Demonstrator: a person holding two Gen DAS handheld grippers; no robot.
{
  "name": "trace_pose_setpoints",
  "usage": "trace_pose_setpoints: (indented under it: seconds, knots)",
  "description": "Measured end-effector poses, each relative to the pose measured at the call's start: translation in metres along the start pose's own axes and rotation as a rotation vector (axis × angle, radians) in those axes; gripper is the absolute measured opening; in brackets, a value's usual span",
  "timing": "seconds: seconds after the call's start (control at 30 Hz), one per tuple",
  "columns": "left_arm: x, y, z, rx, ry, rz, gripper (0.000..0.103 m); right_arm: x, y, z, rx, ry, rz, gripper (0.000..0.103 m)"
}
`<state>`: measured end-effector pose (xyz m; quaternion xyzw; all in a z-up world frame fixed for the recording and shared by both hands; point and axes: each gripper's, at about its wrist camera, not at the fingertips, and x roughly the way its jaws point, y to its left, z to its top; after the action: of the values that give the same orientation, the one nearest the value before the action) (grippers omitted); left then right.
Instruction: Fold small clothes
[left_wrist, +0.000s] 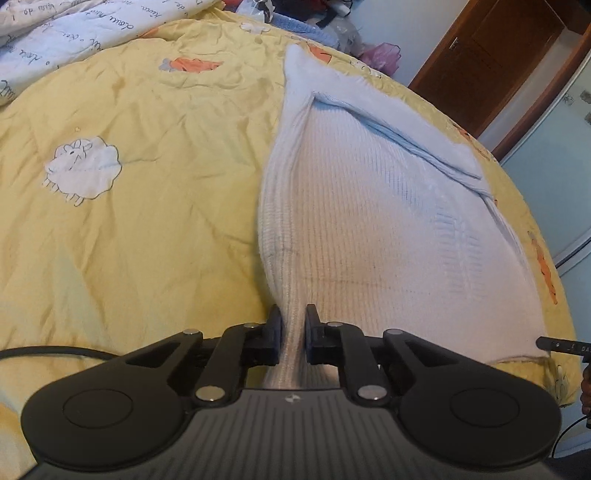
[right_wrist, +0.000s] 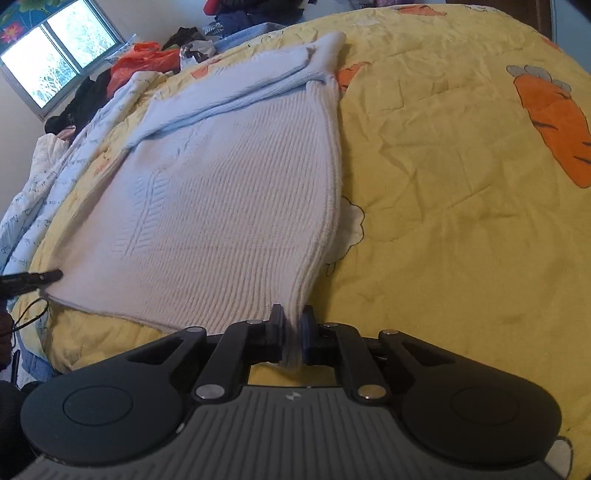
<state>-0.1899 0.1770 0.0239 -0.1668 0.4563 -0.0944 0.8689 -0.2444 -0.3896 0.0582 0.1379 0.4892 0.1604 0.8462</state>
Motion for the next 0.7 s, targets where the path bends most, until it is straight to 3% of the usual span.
trace_pose_setpoints:
  seconds: [0.1,0.13,0.17,0.23,0.33,0.43,0.5,0.53,0.57,0.6,0.7]
  knots:
    - [-0.007,0.001,-0.001,-0.002,-0.019,-0.015,0.023,-0.009,-0.001,-0.004,0.046,-0.062,0.031,0.042]
    - [-0.008,0.002,-0.001,-0.008,-0.017,-0.011,0.035,-0.014,-0.003,-0.003,0.056,-0.081,0.017,0.061]
    - [-0.009,0.003,-0.001,-0.013,-0.017,-0.016,0.051,-0.017,-0.004,-0.002,0.064,-0.095,0.008,0.070]
    - [-0.009,0.007,-0.001,-0.050,-0.031,-0.030,0.078,-0.018,-0.011,0.002,0.093,-0.100,0.024,0.070]
    - [-0.006,0.008,-0.001,-0.110,-0.048,-0.071,0.080,-0.005,-0.018,0.003,0.173,-0.060,0.088,0.070]
    - [-0.001,-0.002,-0.004,-0.051,-0.067,-0.046,0.080,0.007,-0.009,0.002,0.144,-0.057,0.108,0.076]
    - [0.002,-0.008,-0.003,-0.018,-0.065,-0.034,0.079,0.012,-0.004,0.004,0.141,-0.054,0.137,0.070]
    - [0.003,-0.011,-0.002,-0.004,-0.059,-0.036,0.052,0.013,-0.004,0.005,0.141,-0.053,0.151,0.055]
    - [0.007,-0.012,0.000,0.006,-0.030,-0.035,0.010,0.017,-0.004,0.007,0.142,-0.028,0.161,0.024]
    - [0.011,-0.011,0.001,0.002,-0.008,-0.033,0.011,0.022,-0.005,0.007,0.147,0.000,0.160,0.014]
    - [0.011,-0.010,0.003,-0.008,0.000,-0.037,0.011,0.023,-0.010,0.004,0.164,-0.006,0.195,0.015]
